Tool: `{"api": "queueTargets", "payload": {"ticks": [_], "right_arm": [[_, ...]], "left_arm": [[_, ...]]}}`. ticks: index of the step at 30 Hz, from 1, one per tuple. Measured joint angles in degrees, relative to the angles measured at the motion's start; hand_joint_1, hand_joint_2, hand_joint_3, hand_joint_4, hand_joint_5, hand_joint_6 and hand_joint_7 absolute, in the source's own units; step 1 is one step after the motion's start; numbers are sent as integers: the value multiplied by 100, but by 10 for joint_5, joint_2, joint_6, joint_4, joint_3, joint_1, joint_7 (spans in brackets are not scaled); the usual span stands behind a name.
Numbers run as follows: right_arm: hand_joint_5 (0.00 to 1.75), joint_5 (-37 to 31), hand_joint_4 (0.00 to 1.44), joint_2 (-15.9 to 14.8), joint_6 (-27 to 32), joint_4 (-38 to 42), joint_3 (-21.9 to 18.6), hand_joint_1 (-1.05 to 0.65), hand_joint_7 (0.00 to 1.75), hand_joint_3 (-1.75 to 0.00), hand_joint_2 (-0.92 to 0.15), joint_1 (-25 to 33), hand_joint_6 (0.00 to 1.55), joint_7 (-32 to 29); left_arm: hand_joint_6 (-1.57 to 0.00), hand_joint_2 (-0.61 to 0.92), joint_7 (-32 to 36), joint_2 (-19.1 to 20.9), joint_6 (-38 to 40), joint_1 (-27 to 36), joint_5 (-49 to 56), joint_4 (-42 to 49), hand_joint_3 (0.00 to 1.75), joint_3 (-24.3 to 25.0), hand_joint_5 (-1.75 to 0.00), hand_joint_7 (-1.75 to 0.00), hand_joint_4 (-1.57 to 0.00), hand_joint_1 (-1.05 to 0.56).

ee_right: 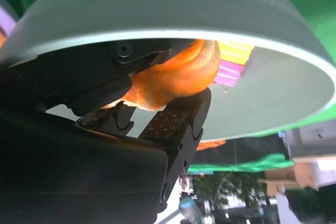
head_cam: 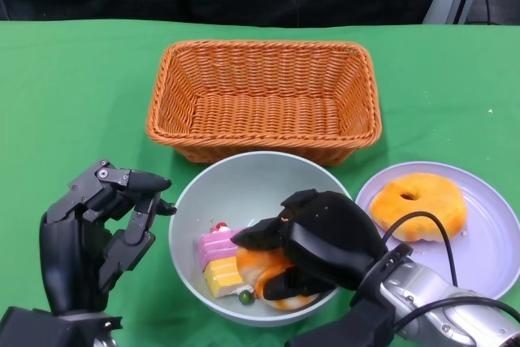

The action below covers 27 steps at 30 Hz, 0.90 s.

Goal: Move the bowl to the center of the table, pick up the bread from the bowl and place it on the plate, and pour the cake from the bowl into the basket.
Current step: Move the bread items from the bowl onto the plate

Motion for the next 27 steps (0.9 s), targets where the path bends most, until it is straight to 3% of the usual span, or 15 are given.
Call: {"api": "queueTargets", "payload": {"ticks": [3, 7, 11, 12, 14, 15, 16, 18, 24, 27], "right_arm": [[142, 2, 72, 6, -31, 38, 0, -27, 2, 0, -88, -9, 119, -53], [127, 6, 79, 10, -55, 69, -1, -24, 2, 0, -86, -22, 121, -85], [124, 20, 82, 14, -77, 85, -8, -20, 2, 0, -87, -23, 123, -109], [150, 24, 73, 16, -82, 89, -13, -16, 18, 0, -87, -23, 122, -115], [166, 32, 68, 20, -91, 92, -22, -13, 92, -1, -86, -23, 86, -129], [144, 40, 76, 23, -96, 93, -26, -13, 85, -1, -87, -23, 84, -132], [133, 48, 81, 25, -100, 91, -32, -13, 69, -1, -88, -22, 90, -132], [124, 72, 84, 28, -101, 82, -48, -13, 51, -1, -90, -21, 98, -124], [122, 102, 85, 28, -101, 54, -68, -14, 41, -1, -92, -16, 102, -85], [123, 144, 85, 30, -87, 14, -91, -13, 42, -2, -92, 4, 106, -34]], "left_arm": [[-85, 89, 0, 0, -1, 0, -1, 2, 47, 0, -143, -105, -78, -5], [-85, 89, 0, 0, -1, 0, -1, 4, 47, 1, -143, -104, -78, -6], [-85, 88, 0, 0, -2, 0, -1, 8, 48, 1, -143, -104, -78, -6], [-85, 88, 0, 0, -3, 0, -1, 10, 48, 1, -143, -105, -78, -6], [-85, 87, 0, 0, -4, 0, -1, 13, 48, 2, -144, -105, -78, -6], [-85, 87, 0, 0, -5, -1, -2, 14, 48, 2, -144, -105, -77, -6], [-85, 87, 0, 0, -6, -1, -2, 16, 48, 2, -144, -105, -77, -6], [-85, 87, 0, 0, -7, -2, -2, 19, 49, 2, -144, -105, -77, -6], [-85, 87, -2, 1, -9, -2, -8, 21, 49, 3, -144, -105, -77, -6], [-85, 86, -2, 2, -9, -3, -6, 23, 48, 4, -144, -105, -77, -8]]}}
